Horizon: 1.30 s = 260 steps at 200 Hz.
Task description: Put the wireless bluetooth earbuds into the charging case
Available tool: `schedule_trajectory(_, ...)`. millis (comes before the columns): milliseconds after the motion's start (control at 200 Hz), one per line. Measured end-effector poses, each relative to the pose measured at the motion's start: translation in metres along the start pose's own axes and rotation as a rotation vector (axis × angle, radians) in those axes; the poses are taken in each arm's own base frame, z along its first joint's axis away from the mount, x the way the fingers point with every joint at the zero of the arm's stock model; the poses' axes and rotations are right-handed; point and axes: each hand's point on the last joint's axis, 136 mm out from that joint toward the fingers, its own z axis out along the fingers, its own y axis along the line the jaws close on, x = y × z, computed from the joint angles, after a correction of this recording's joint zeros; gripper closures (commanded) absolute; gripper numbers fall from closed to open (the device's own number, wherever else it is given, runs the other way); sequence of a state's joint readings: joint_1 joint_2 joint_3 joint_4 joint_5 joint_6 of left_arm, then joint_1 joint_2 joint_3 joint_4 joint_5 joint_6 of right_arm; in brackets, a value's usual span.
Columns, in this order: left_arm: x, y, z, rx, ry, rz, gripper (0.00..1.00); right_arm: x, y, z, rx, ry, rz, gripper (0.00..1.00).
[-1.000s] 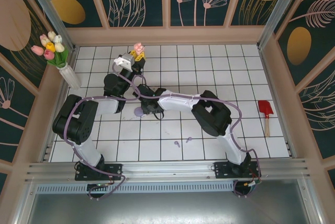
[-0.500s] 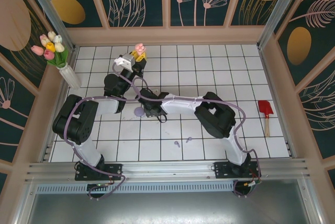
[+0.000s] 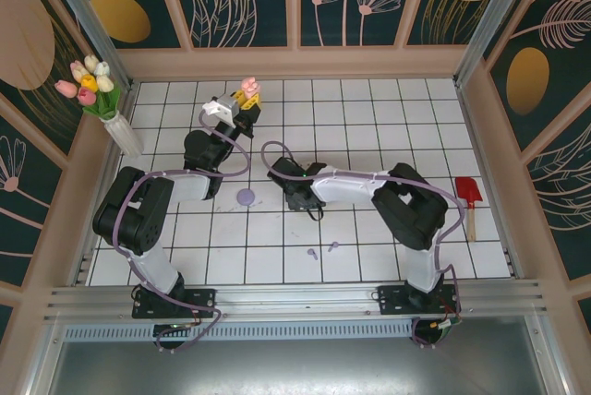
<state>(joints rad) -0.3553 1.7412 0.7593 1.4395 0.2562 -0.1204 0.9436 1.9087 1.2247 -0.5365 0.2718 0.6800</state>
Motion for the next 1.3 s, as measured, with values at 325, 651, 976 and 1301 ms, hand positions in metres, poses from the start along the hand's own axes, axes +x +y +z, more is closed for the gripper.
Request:
schedule_trajectory(325, 0.000, 0.000, 0.000, 0.002, 0.000, -0.014, 1.00, 0.005, 0.014, -0.017, -0.087, 0.033, 0.269, 0.51)
schedule_trajectory(651, -0.001, 0.000, 0.000, 0.002, -0.002, -0.015, 1.00, 0.035, 0.039, -0.020, -0.147, 0.095, 0.315, 0.52)
schedule_trajectory(976, -0.004, -0.001, 0.000, 0.004, -0.017, -0.012, 1.00, 0.027, 0.043, -0.018, -0.174, 0.086, 0.321, 0.54)
schedule_trajectory(1301, -0.005, -0.001, 0.000, 0.004, -0.021, -0.014, 1.00, -0.001, 0.016, -0.005, -0.148, 0.055, 0.357, 0.56)
